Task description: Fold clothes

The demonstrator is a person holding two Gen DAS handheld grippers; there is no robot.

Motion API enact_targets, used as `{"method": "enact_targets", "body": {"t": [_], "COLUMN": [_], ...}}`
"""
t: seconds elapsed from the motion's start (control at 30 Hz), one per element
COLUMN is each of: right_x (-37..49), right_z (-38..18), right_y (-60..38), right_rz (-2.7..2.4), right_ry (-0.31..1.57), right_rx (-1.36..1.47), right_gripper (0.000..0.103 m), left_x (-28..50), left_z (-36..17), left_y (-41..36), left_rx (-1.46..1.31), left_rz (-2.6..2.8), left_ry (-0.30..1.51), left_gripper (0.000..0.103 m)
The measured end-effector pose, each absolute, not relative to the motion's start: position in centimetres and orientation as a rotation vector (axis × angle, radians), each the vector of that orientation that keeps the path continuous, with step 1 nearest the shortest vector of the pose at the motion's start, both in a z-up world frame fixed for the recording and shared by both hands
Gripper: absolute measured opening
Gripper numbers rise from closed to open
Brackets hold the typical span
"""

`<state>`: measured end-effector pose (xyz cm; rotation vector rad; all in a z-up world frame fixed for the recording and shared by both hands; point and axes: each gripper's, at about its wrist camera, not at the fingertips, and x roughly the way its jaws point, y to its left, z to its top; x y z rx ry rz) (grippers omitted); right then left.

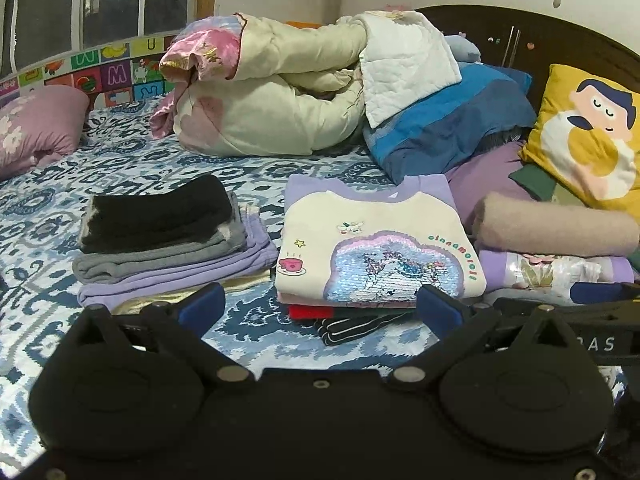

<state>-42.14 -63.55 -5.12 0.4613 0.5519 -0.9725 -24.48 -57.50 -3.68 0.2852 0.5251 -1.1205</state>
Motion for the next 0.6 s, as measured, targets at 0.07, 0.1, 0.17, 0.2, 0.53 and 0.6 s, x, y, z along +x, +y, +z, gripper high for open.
{"method": "enact_targets", "body": {"t": [0.07,0.1,0.17,0.2,0.53,0.6], "right_x": [-42.07,-42.03,-41.96,-41.93,-41.59,-41.62], "right_z": [-5.15,-5.16,-5.18,-5.19,-5.3,-5.3], "right_y": [-63.59,-63.61,-63.65,-63.68,-63.88,-63.93], "right_rz": [-0.969,-0.967,-0.963,-0.961,-0.942,-0.941], "right_ry": [0.552,0.552,0.552,0.552,0.549,0.548], "right_rx": [0.466,0.468,0.473,0.476,0.5,0.503], "right_gripper": [0.103,0.103,0.103,0.103,0.103,0.103], "left_x": [-24.58,-24.69,-24.82,-24.84,-24.81,-24.83], "left_z": [-3.74,-3.71,-3.65,-3.6,-3.22,-3.19], "left_y": [-57.53,-57.56,-57.54,-57.49,-57.46,-57.53], "left_rx": [0.288,0.291,0.297,0.297,0.307,0.309], "left_rz": [-1.113,-1.107,-1.096,-1.092,-1.077,-1.078], "left_ry": [0.525,0.522,0.517,0.516,0.517,0.519], "left_gripper": [0.103,0.103,0.103,0.103,0.103,0.103]}}
